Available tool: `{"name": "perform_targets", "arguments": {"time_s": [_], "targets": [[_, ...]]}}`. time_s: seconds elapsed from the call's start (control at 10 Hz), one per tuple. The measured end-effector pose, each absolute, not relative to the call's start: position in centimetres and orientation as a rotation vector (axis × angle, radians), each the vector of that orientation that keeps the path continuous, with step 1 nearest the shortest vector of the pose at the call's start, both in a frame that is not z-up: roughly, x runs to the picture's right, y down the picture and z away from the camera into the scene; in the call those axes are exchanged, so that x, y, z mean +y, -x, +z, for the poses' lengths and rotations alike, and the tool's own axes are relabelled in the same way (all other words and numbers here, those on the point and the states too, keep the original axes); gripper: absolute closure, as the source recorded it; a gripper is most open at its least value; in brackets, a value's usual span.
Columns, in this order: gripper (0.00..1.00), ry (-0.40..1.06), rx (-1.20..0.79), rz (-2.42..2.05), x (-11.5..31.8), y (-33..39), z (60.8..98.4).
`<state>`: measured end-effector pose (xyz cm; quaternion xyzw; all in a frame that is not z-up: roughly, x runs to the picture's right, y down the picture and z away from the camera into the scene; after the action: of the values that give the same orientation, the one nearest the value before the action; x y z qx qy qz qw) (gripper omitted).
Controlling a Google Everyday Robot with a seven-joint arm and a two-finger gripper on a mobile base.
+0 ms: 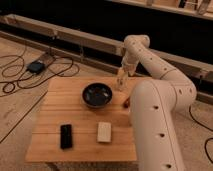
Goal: Place the bottle in the ceramic bowl
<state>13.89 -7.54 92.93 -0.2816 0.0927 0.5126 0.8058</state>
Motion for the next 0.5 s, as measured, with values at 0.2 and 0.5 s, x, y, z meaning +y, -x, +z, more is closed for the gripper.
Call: {"name": "perform_targets", "arguments": {"time_s": [0.2,0.5], "targets": [[0.36,0.615,0.173,1.107,-7.18,-13.64,92.85],[0.62,0.632,0.149,1.112,-6.43,-13.44,92.69]]}}
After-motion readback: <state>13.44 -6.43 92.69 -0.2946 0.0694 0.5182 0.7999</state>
